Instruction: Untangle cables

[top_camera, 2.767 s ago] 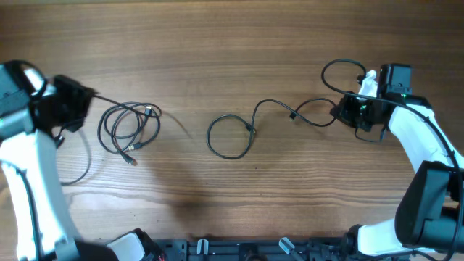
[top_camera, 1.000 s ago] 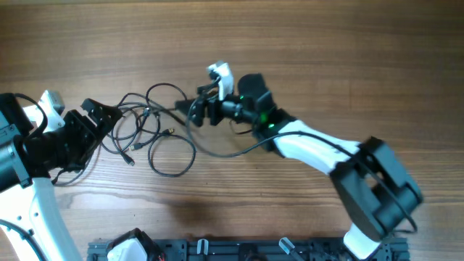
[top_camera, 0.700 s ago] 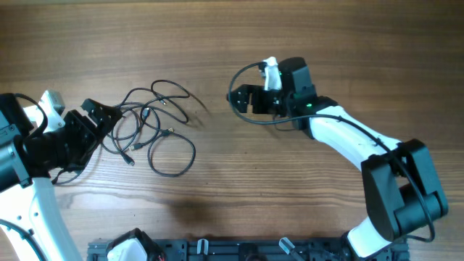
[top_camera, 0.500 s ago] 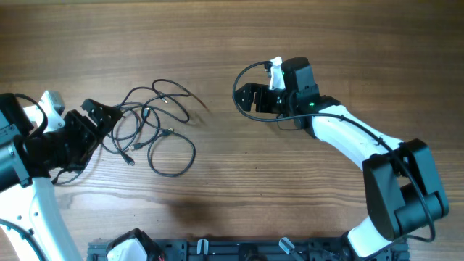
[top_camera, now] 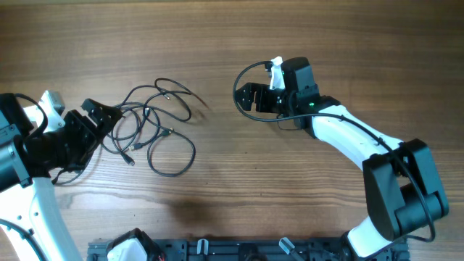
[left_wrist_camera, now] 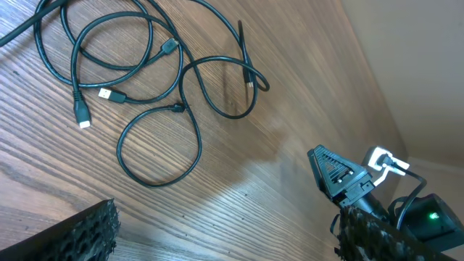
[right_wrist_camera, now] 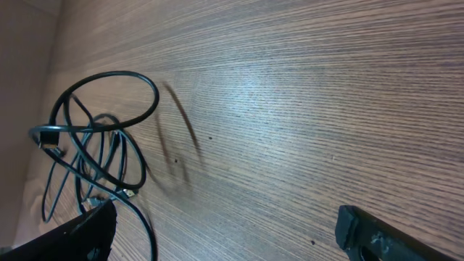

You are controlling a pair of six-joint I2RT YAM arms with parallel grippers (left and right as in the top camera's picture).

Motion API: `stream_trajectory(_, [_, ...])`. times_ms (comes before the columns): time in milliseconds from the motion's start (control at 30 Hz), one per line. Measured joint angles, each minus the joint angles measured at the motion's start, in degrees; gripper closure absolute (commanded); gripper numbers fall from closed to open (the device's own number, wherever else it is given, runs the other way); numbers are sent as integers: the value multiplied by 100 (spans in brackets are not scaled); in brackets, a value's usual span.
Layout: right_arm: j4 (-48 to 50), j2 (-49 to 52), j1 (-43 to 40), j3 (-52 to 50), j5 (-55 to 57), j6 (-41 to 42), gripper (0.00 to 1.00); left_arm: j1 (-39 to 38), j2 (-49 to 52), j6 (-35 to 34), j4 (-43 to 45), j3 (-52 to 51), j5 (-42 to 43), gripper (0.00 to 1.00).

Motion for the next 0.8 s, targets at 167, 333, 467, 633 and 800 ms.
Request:
stream_trajectory(167, [0, 0, 0, 0, 0, 0, 0, 0, 0, 0, 0, 0, 2, 0])
stream_trajectory(333, [0, 0, 0, 0, 0, 0, 0, 0, 0, 0, 0, 0, 2, 0])
stream_trajectory(467, [0, 0, 2, 0, 0, 0, 0, 0, 0, 0, 0, 0, 2, 0])
stream_trajectory(633, [-7, -44, 11, 0, 2, 0, 0, 0, 0, 0, 0, 0, 2, 0])
stream_trajectory(800, [-24, -660, 11, 0, 20, 0, 0, 0, 0, 0, 0, 0, 2, 0])
